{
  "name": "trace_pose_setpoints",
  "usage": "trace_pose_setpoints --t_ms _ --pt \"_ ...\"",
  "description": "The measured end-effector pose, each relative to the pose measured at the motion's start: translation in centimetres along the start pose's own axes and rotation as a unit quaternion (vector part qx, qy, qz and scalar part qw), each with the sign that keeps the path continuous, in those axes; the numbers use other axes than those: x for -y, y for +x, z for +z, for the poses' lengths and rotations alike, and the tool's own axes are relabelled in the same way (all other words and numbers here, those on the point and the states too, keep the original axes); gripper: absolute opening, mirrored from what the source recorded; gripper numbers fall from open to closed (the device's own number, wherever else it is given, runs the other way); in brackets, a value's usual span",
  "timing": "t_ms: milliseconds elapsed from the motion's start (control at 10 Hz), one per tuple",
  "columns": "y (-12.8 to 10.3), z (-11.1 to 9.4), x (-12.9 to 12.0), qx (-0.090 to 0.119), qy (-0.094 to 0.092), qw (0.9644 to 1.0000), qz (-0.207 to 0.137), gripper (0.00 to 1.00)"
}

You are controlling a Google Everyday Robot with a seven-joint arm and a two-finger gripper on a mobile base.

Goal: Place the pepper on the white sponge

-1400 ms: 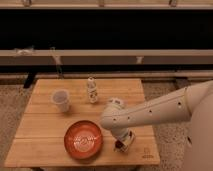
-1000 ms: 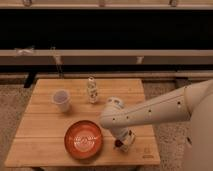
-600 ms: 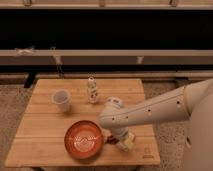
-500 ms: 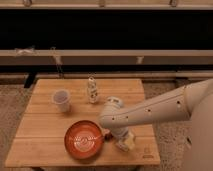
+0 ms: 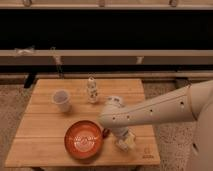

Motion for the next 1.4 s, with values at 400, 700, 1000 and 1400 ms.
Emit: trace_pose_setpoints --t_ms 400,700,1000,1400 --pt "0.0 0.0 0.0 0.000 0.000 1.0000 0.000 0.80" --pt "0.0 0.0 0.0 0.000 0.000 1.0000 0.000 0.80" --pt "0.0 0.0 0.1 0.000 0.002 1.0000 0.000 0.80" --pt "1.7 -0.8 3.2 0.005 0.030 0.9995 -0.007 0.80"
